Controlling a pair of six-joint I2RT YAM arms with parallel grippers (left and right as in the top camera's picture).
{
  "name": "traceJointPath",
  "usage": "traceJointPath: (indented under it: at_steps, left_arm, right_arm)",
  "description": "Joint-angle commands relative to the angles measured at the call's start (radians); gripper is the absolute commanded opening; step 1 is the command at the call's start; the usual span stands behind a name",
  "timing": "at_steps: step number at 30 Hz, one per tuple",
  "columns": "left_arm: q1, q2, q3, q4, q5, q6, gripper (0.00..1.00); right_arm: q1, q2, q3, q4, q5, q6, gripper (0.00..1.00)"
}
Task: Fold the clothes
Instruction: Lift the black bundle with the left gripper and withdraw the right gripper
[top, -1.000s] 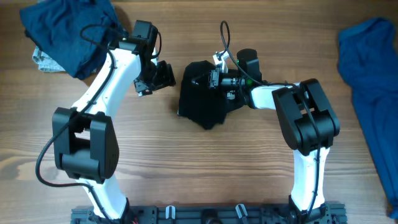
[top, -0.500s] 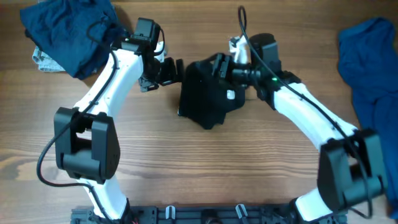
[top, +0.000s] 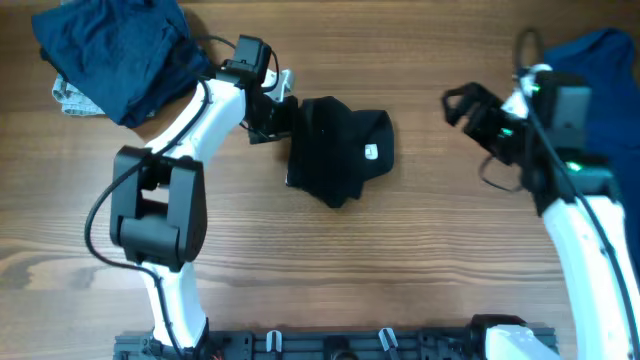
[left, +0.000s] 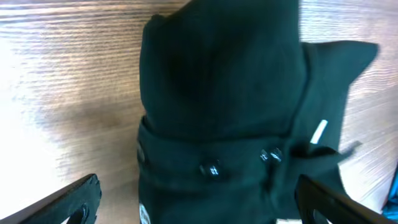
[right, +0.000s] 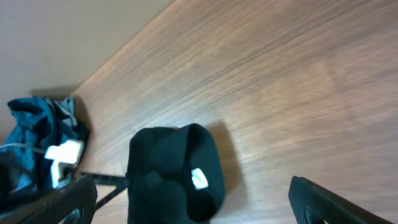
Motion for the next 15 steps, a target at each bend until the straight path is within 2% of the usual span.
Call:
traceJointPath:
  at_steps: [1, 4, 10, 15]
  left_arm:
    - [0.020, 0.050, -0.002, 0.016, 0.059, 0.063, 1.00]
    - [0.036, 0.074, -0.002, 0.026, 0.148, 0.087, 1.00]
    - [0.043, 0.110, -0.002, 0.033, 0.173, 0.106, 1.00]
    - [0.043, 0.150, -0.002, 0.037, 0.274, 0.156, 1.00]
  right_arm:
    - [-0.074, -0.065, 0.000, -0.060, -0.093, -0.107, 0.99]
    - [-0.102, -0.083, 0.000, -0.114, -0.092, -0.146, 1.00]
    - [-0.102, -0.083, 0.000, -0.140, -0.092, -0.154, 0.99]
    - [-0.102, -0.083, 0.000, -0.144, -0.093, -0.151, 0.99]
